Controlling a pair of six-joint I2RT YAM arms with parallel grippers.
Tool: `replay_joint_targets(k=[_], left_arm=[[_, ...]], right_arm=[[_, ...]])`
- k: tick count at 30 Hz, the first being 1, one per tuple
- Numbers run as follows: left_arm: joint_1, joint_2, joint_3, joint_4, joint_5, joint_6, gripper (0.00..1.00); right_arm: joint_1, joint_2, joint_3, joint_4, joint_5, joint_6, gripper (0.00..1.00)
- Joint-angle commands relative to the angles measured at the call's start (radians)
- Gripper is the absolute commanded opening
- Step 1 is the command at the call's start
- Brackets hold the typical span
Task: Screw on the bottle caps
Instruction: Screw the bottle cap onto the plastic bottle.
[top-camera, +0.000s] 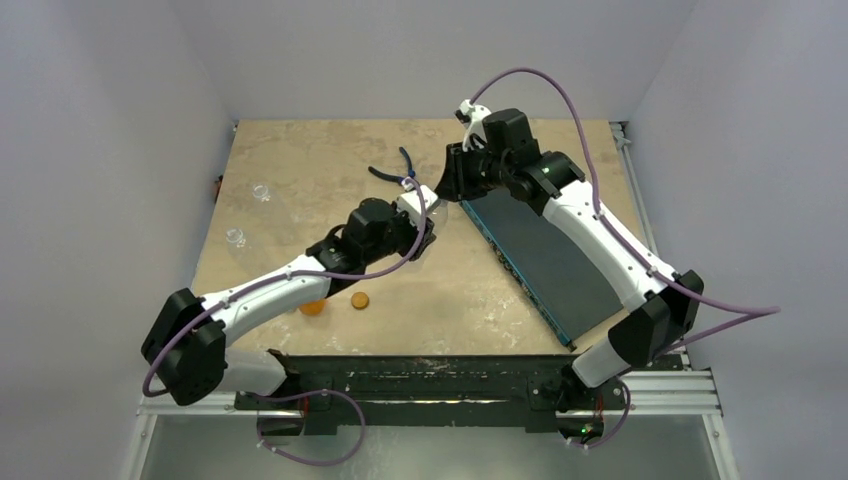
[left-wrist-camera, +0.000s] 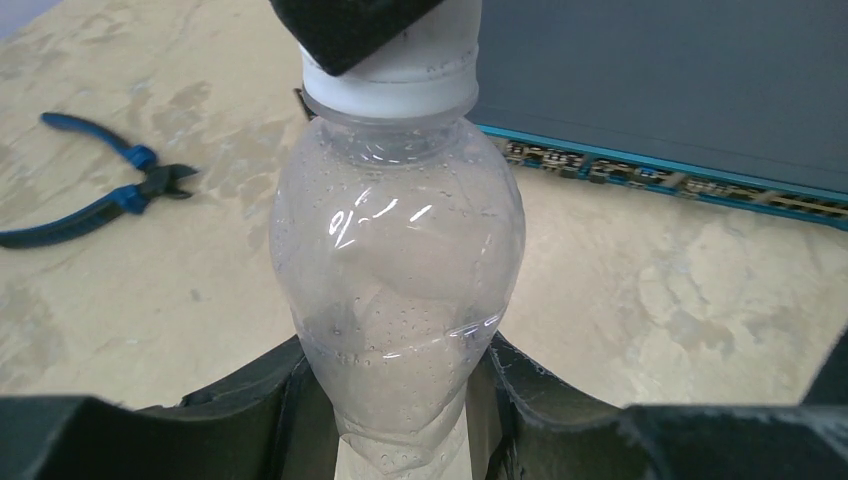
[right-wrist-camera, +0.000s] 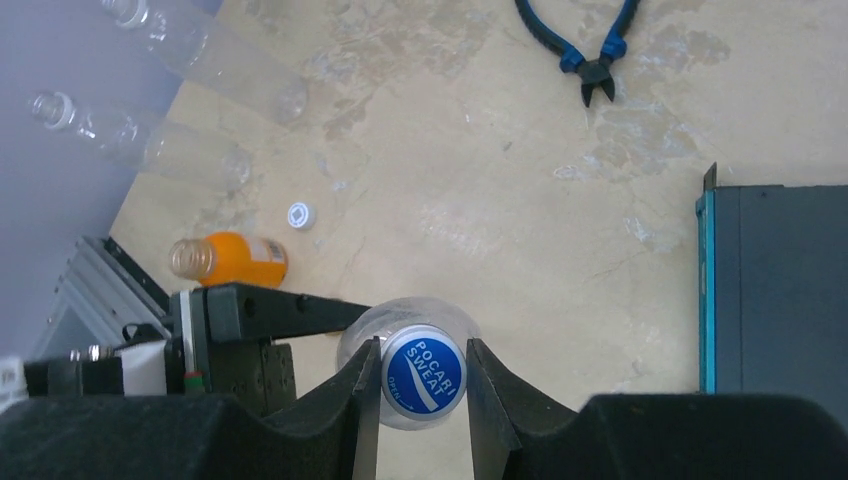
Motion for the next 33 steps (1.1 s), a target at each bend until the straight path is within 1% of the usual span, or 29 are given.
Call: replay_joint_targets(k=[1,5,6,7,8,9,10,12,13,16,18,21,24,25,27,28,31,33], left_arm=[[-0.060,0.009,0.062,0.247,-0.308,0.037,0.00],[-0.078,0.017,0.054,0.238,-0.354,0.071,0.00],[-0.078,0.016,0.053,0.226,-0.356,0.079,0.00],[-0.079,0.013,0.047,0.217,-0.356,0.089,0.00],[-0.079,0.009,0.042,0.203,-0.353,0.094,0.00],[-0.078,0.003,0.039,0.176,-0.345,0.101,0.00],[-0.078,-0.002,0.039,0.152,-0.337,0.112,0.00],[-0.069,-0.014,0.033,0.113,-0.299,0.117,0.00],[-0.058,-0.021,0.028,0.098,-0.272,0.109,0.00],[0.006,-0.049,0.009,0.062,-0.115,0.064,0.00],[0.063,-0.068,0.001,0.038,0.021,0.051,0.00],[0.148,-0.082,-0.001,0.007,0.273,0.024,0.00],[0.202,-0.080,0.021,-0.040,0.525,0.022,0.00],[0.215,-0.082,0.022,-0.042,0.573,0.022,0.00],[0.235,-0.089,0.017,-0.026,0.742,-0.022,0.00],[0.241,-0.092,0.015,-0.023,0.799,-0.030,0.00],[0.248,-0.096,0.016,-0.042,0.943,-0.024,0.00],[0.250,-0.098,0.014,-0.051,1.011,-0.022,0.00]], right_arm=[[0.056,0.059,0.015,-0.061,0.028,0.143,0.00],[0.056,0.074,0.034,-0.033,0.054,0.189,0.00],[0.057,0.074,0.044,-0.021,0.053,0.195,0.02],[0.057,0.070,0.049,-0.014,0.048,0.207,0.08],[0.057,0.064,0.056,-0.001,0.045,0.225,0.18],[0.054,0.057,0.064,0.008,0.054,0.232,0.33],[0.055,0.049,0.075,0.013,0.069,0.233,0.51],[0.046,0.030,0.094,0.024,0.093,0.229,0.94],[0.036,0.018,0.098,0.033,0.092,0.227,0.98],[-0.008,-0.035,0.086,0.071,0.088,0.219,0.99],[-0.039,-0.080,0.050,0.110,0.057,0.195,0.99],[-0.073,-0.140,-0.002,0.155,-0.018,0.131,0.99],[-0.084,-0.203,-0.054,0.177,-0.071,0.044,0.99],[-0.085,-0.219,-0.070,0.178,-0.101,0.014,0.98],[-0.084,-0.245,-0.105,0.185,-0.173,-0.037,0.96],[-0.085,-0.256,-0.120,0.185,-0.219,-0.064,0.93],[-0.084,-0.298,-0.185,0.201,-0.299,-0.111,0.84],[-0.084,-0.323,-0.220,0.215,-0.347,-0.130,0.82]])
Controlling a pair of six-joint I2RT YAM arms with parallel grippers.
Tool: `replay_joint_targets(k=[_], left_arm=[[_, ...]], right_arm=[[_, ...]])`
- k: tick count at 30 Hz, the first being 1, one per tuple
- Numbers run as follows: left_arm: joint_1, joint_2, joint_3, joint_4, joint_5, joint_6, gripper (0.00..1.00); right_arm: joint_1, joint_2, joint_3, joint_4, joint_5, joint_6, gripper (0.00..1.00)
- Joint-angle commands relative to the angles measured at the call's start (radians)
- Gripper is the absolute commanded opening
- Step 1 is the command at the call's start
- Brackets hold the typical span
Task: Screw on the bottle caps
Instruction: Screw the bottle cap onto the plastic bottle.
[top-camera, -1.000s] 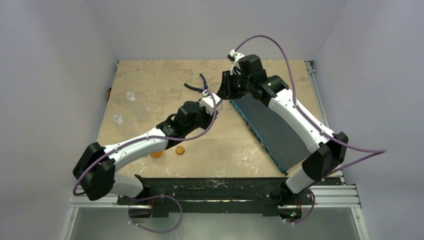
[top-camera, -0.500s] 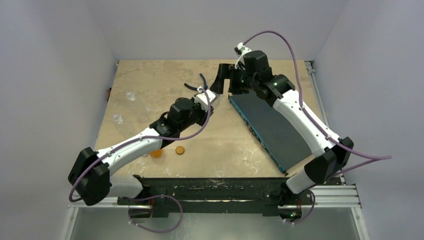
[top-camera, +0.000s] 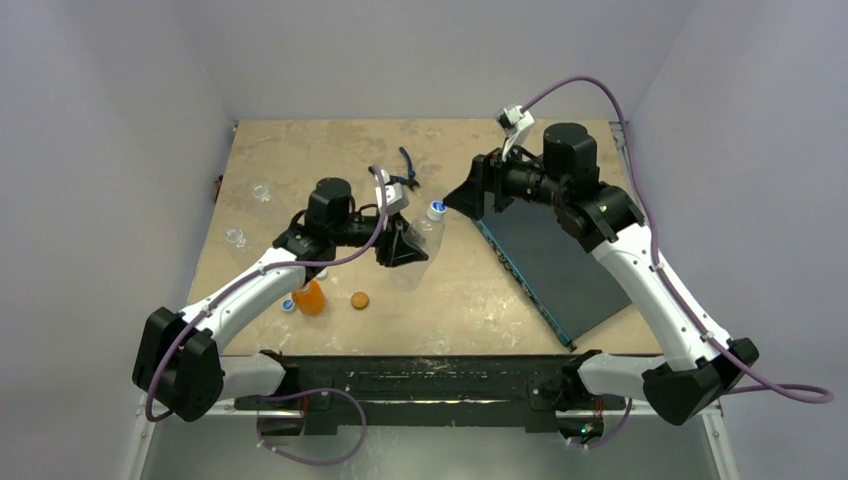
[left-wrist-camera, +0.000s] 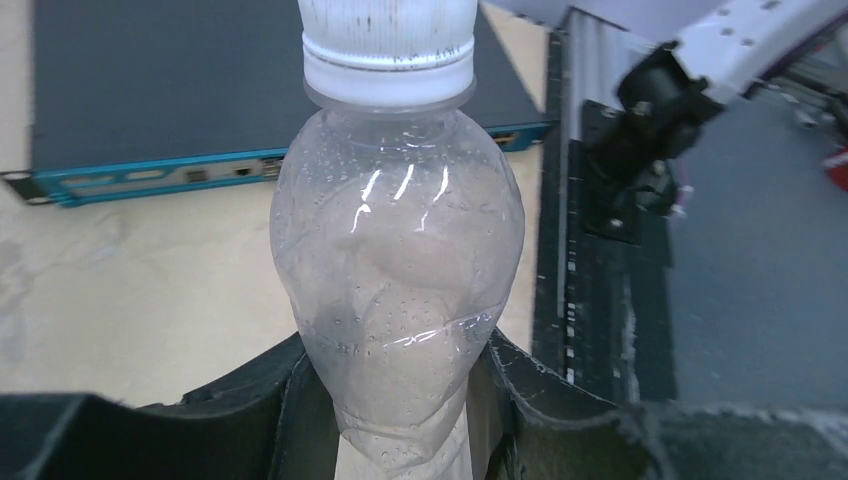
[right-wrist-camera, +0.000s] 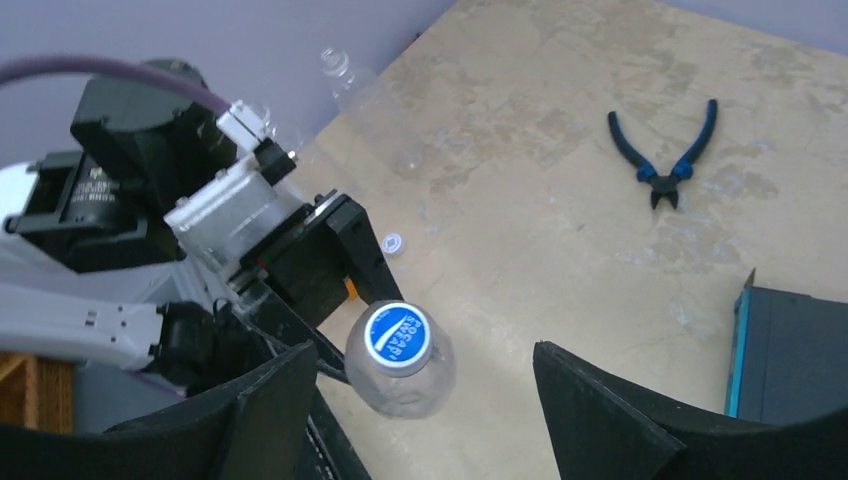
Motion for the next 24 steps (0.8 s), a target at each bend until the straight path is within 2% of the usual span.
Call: replay_joint_targets(k=[1,5,10,21,24], left_arm=[[0.011,-0.036,0.020,0.000,0.327,-0.018,0.00],[0.011,-0.038,0.011,0.011,0.377,-0.032,0.00],[0.011,-0.036,0.004,0.024,0.398,-0.042,0.00],[0.011,-0.015,0.009,0.028,0.409,-0.043,0.00],[0.011,-0.014,0.007,0.029,0.408,-0.042,0.00]], right_arm=[[0.001,-0.047,-0.077,0.048,-0.181,-0.115,0.82],[0.002,-0.057,-0.103,0.057,-0.284,-0.129,0.80],[0.020,-0.044,-0.103,0.059,-0.348,-0.142,0.72],[0.082,-0.001,-0.085,0.061,-0.322,-0.152,0.51],[0.082,-0.005,-0.084,0.072,-0.302,-0.140,0.49]])
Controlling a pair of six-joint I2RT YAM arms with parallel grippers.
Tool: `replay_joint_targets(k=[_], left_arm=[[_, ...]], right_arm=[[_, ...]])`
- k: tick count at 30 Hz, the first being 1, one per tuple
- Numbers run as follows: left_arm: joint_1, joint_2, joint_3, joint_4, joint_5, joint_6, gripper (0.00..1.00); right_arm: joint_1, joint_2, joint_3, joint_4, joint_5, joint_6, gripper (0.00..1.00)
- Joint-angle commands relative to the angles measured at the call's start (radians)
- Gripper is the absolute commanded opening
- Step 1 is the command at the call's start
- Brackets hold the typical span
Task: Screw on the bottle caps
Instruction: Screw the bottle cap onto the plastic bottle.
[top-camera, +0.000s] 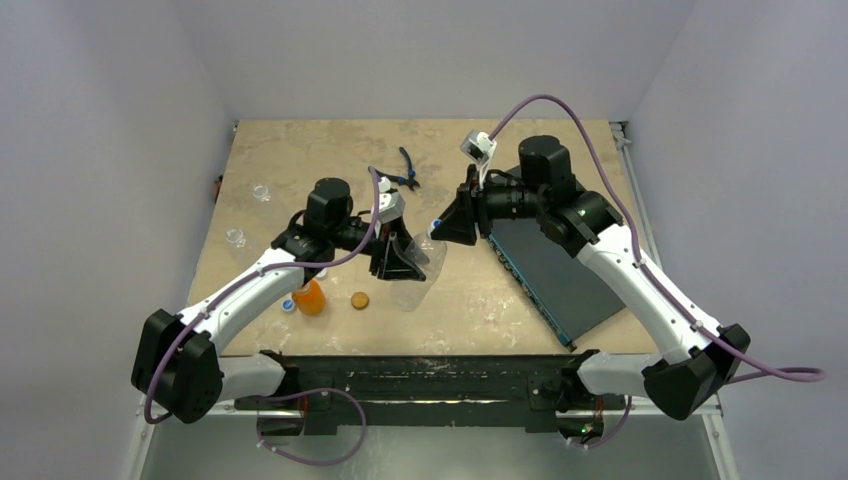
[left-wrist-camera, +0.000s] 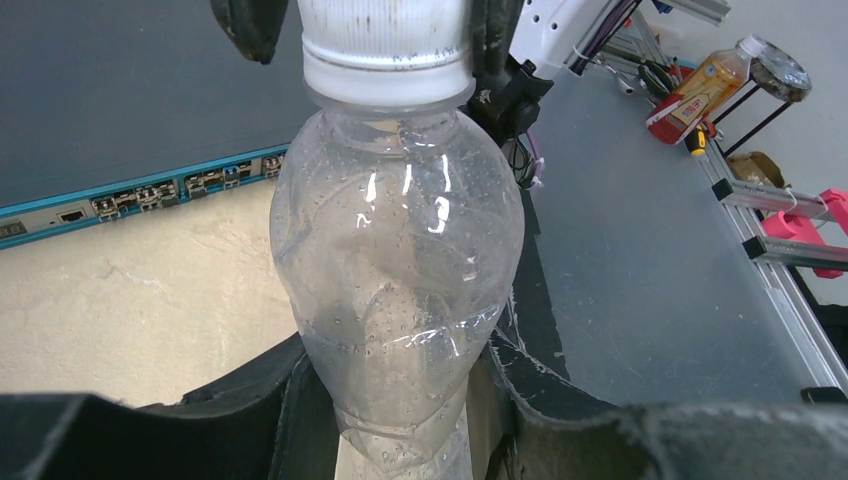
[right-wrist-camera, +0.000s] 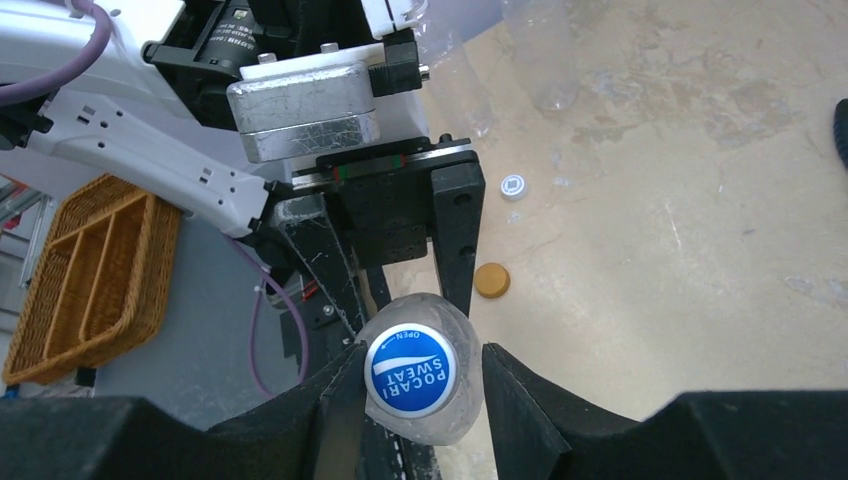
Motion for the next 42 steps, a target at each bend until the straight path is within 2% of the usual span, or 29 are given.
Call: replay_joint_targets(k=[1,9,18,22,30,34,37,42], left_arm=[[0.008,-0.001,0.006,0.043,0.036,0.000,0.00],[0.007,0.009,0.006,0.043,0.034,0.001,0.00],[0.007,0.017,0.011,0.044,0.019,0.002,0.00],[0.007,0.033,0.021,0.044,0.019,-0.002,0.00],[0.008,0.031,0.020,0.045,0.016,-0.003,0.00],[0.007,0.031,0.021,0.049,0.018,-0.008,0.00],[0.007,0.031,0.023,0.050,0.016,-0.008,0.00],[0.007,0.034,0.021,0.052,0.015,-0.010,0.00]], right_arm=[[0.003,-0.014,0.022,0.053,0.014,-0.002,0.49],[0.004,-0.023,0.012,0.083,0.000,0.027,0.48],[0.016,-0.016,0.011,0.057,-0.006,0.021,0.29],[0.018,-0.016,0.007,0.045,-0.002,0.013,0.46],[0.018,-0.018,0.008,0.043,0.016,0.018,0.34],[0.020,-0.005,0.009,0.023,0.017,0.003,0.44],[0.020,-0.007,0.007,0.022,0.025,0.000,0.46],[0.021,-0.009,0.010,0.022,0.034,0.001,0.43]])
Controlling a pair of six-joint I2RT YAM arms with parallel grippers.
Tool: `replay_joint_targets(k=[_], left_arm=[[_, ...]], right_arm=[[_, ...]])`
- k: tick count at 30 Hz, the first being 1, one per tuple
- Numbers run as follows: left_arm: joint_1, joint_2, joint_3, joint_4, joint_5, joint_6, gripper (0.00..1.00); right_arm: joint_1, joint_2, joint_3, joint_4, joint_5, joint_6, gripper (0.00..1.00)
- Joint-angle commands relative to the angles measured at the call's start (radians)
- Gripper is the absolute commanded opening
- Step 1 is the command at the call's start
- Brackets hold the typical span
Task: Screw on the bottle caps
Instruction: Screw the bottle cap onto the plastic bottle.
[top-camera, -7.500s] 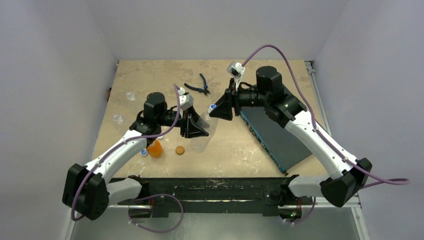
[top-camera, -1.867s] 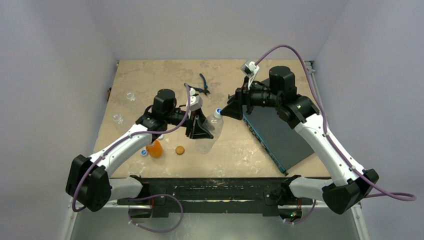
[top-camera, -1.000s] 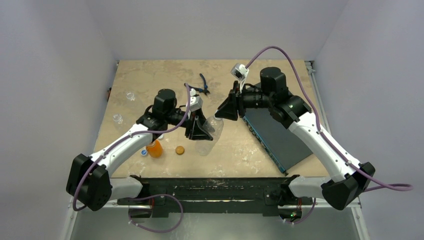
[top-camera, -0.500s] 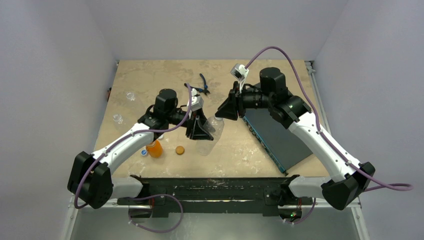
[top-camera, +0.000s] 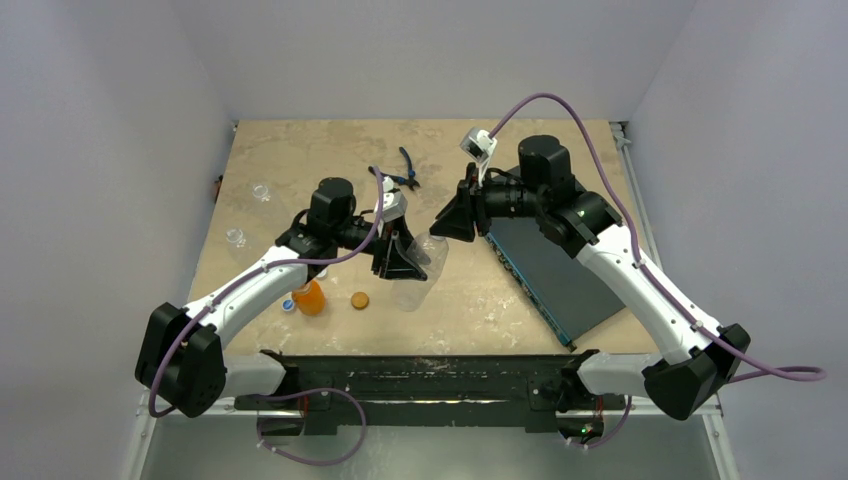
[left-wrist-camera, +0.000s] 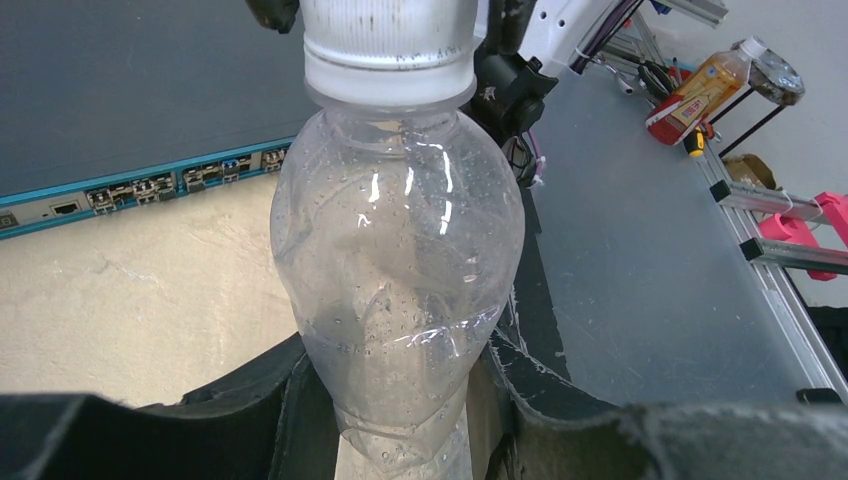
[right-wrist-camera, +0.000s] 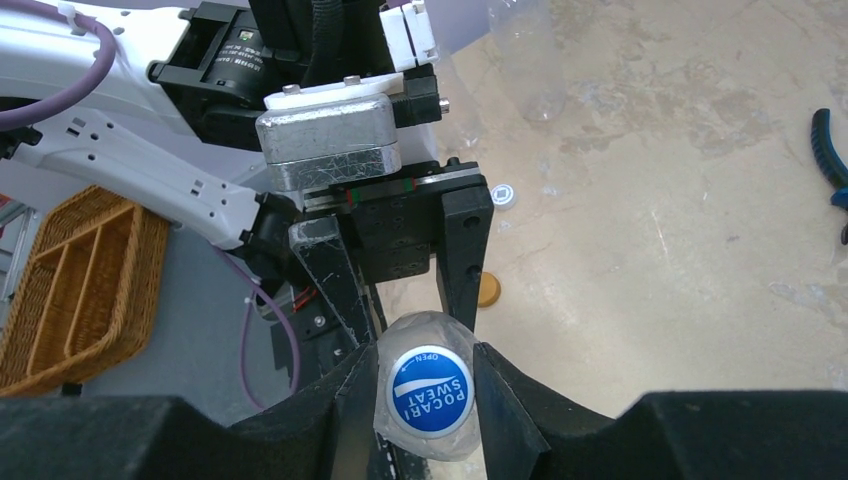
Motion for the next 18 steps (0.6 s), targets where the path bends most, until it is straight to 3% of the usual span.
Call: replay_joint_targets(k=[1,18], left_arm=[[0.007,0.003,0.021,0.038,0.012,-0.004,0.00],[0.007,0.021,0.029,0.106,0.011,-0.079,0.00]], right_arm=[[0.007,-0.008,0.009,-0.005,-0.001,-0.012,0.42],[0.026,0.008,0.005,-0.040,0.051,-0.029,0.35]])
